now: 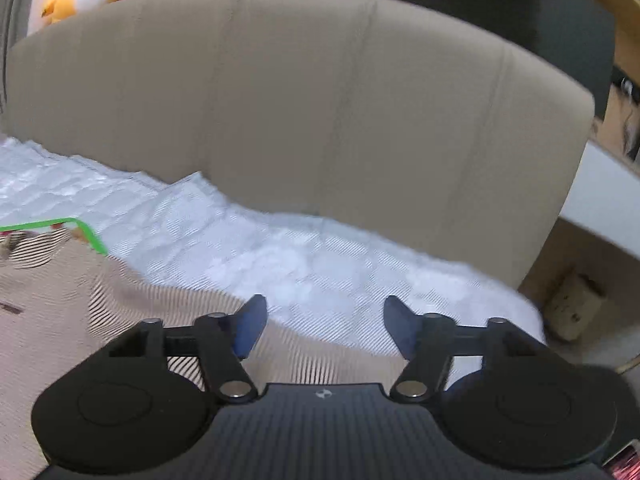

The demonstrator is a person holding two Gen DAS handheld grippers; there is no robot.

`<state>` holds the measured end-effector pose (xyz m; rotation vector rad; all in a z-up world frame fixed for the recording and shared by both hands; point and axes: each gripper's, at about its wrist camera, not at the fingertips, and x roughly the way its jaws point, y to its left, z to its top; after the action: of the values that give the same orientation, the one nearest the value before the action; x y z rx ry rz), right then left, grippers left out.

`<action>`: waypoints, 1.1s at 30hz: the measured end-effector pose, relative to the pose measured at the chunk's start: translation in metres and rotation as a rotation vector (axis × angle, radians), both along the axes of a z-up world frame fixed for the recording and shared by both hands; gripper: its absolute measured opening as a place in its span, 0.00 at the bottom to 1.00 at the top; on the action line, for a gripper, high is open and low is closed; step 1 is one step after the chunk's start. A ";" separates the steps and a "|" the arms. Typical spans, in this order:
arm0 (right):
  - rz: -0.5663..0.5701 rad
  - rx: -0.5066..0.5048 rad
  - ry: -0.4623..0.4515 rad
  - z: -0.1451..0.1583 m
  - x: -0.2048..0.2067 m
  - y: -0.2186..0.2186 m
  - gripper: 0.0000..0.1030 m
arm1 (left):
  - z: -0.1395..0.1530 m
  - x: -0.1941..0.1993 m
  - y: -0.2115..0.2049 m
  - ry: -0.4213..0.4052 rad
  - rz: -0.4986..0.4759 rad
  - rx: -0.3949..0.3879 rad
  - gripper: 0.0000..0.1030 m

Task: Fold clothes

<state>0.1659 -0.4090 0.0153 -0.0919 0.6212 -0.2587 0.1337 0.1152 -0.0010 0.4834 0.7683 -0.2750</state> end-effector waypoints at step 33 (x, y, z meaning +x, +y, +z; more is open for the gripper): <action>0.258 0.707 0.197 -0.077 -0.045 0.126 1.00 | 0.153 0.091 0.115 -0.036 0.548 -0.687 0.04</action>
<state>0.1213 -0.2830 -0.0614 0.4855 0.8567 0.2307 0.2252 0.2298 0.1518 -0.3718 0.6918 -0.0059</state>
